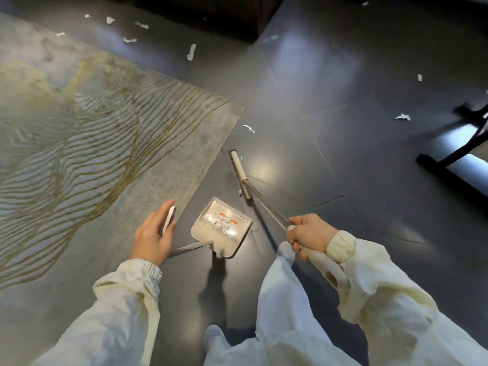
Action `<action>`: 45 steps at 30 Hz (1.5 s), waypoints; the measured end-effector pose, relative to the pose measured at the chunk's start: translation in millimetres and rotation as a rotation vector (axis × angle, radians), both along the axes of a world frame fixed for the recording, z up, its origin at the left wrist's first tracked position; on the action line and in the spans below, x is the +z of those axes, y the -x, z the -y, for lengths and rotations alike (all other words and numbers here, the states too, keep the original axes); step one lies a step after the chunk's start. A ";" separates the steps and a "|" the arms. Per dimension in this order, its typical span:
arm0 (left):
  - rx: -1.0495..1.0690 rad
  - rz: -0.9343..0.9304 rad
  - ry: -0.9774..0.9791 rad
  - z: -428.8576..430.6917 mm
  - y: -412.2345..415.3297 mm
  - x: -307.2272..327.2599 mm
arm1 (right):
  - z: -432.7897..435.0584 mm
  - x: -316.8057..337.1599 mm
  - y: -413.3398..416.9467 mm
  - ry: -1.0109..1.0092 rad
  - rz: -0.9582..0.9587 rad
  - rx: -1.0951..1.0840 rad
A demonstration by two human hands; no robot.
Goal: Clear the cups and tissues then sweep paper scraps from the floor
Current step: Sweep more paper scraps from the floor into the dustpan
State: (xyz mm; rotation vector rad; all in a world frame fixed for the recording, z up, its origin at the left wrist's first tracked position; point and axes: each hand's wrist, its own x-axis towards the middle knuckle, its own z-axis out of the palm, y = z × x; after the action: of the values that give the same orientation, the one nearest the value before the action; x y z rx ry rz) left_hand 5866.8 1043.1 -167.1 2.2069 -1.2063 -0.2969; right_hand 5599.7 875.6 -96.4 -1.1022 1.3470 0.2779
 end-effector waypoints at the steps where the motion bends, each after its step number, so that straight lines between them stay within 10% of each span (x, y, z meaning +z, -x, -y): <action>1: 0.023 0.001 0.006 20.1 1.9 0.9 | 25.7 0.5 1.8 0.008 0.002 -0.007; 23: 0.177 -0.100 -0.055 361.2 -75.2 -13.1 | 417.2 -78.3 -157.3 0.331 -0.272 0.272; 34: 0.167 -0.140 -0.047 399.4 -104.5 -13.4 | 375.4 -57.6 -174.5 0.015 -0.231 0.610; 45: 0.132 -0.105 -0.056 364.1 -88.1 -10.2 | 357.9 20.1 -106.2 -0.134 -0.091 0.310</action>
State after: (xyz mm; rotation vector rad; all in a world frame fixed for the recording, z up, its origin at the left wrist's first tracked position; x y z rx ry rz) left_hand 5954.8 679.0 -177.3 2.2764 -1.0026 -0.3910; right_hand 5705.9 517.7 -76.3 -1.1946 1.2147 0.6435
